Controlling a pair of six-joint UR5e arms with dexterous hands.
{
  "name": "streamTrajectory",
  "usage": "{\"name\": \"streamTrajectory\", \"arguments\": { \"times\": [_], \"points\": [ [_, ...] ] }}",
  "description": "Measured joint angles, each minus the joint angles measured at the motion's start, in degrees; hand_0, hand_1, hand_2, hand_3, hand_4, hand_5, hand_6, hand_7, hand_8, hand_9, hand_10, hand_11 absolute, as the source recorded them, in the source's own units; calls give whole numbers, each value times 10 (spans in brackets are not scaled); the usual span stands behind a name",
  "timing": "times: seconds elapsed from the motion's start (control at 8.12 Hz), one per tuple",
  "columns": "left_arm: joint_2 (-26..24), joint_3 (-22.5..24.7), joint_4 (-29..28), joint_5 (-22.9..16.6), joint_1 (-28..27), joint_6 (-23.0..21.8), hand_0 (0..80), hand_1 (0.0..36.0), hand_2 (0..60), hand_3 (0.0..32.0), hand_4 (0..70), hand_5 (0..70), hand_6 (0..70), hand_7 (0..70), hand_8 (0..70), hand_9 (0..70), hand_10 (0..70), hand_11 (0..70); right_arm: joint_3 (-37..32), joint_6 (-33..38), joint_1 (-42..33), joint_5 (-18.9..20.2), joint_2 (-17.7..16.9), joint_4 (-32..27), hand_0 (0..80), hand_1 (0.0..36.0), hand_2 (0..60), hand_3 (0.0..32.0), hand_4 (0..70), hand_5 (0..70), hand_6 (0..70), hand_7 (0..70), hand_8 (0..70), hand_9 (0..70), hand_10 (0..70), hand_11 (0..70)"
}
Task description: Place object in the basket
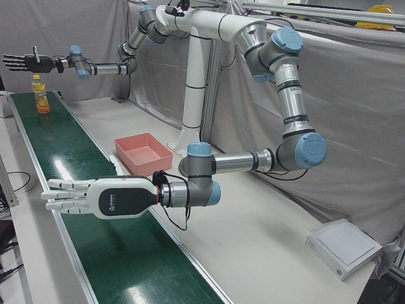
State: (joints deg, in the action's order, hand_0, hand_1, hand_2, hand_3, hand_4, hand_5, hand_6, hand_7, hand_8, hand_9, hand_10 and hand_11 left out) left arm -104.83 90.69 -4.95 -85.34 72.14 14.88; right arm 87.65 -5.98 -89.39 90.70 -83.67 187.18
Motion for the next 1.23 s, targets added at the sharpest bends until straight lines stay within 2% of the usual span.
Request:
{"name": "streamTrajectory", "arguments": {
  "times": [0.37, 1.23],
  "points": [
    [0, 0, 1, 0, 0, 0, 478, 158, 114, 0, 0, 148, 10, 0, 0, 13, 62, 109, 0, 0, 0, 0, 0, 0, 0, 0, 0, 0, 0, 0, 0, 0, 0, 0, 0, 0],
    [1, 0, 1, 0, 0, 0, 475, 154, 113, 0, 0, 148, 10, 2, 0, 12, 63, 110, 0, 0, 0, 0, 0, 0, 0, 0, 0, 0, 0, 0, 0, 0, 0, 0, 0, 0]
  ]
}}
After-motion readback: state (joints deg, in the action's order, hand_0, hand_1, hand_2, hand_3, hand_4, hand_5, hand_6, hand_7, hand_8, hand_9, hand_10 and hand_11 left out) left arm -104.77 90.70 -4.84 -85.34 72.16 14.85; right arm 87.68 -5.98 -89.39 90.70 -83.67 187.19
